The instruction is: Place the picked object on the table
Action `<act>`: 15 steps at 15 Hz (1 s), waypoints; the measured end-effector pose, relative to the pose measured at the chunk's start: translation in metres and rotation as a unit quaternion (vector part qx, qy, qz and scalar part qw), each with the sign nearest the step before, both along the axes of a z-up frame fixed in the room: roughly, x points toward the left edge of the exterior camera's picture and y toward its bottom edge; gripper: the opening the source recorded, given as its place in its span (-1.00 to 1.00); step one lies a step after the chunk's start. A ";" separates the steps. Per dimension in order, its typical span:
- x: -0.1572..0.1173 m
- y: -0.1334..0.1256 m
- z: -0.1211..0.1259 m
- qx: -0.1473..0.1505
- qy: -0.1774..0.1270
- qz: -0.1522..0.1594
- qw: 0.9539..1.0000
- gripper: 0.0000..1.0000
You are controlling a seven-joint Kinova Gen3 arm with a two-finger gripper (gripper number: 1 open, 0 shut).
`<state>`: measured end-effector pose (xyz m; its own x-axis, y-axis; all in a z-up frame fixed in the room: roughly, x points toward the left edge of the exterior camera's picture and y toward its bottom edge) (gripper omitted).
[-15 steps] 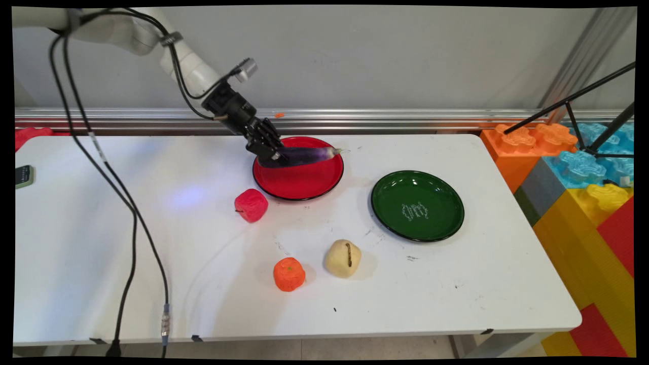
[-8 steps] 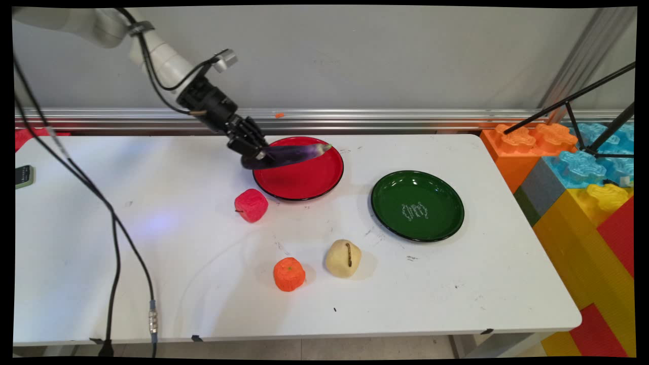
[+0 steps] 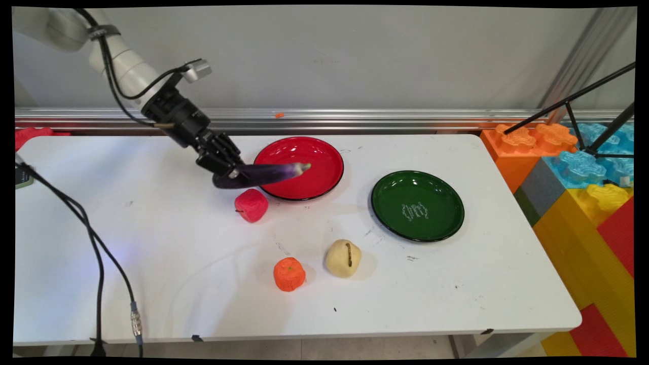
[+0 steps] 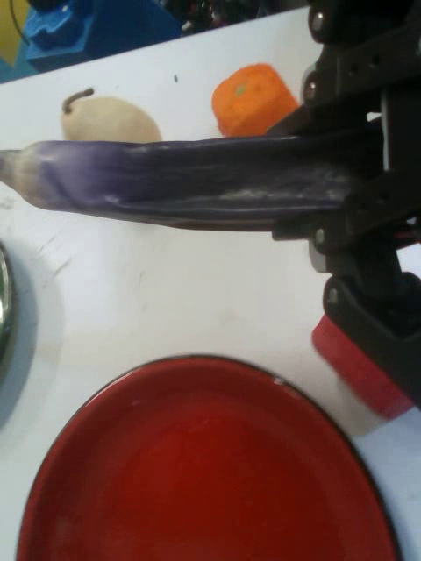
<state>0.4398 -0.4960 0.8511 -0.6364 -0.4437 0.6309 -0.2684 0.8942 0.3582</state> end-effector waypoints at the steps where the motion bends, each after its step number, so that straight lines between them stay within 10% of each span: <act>1: 0.000 0.004 0.000 0.002 -0.001 0.001 1.000 -1.00; 15: -0.015 0.029 -0.038 0.019 -0.023 -0.006 1.000 -1.00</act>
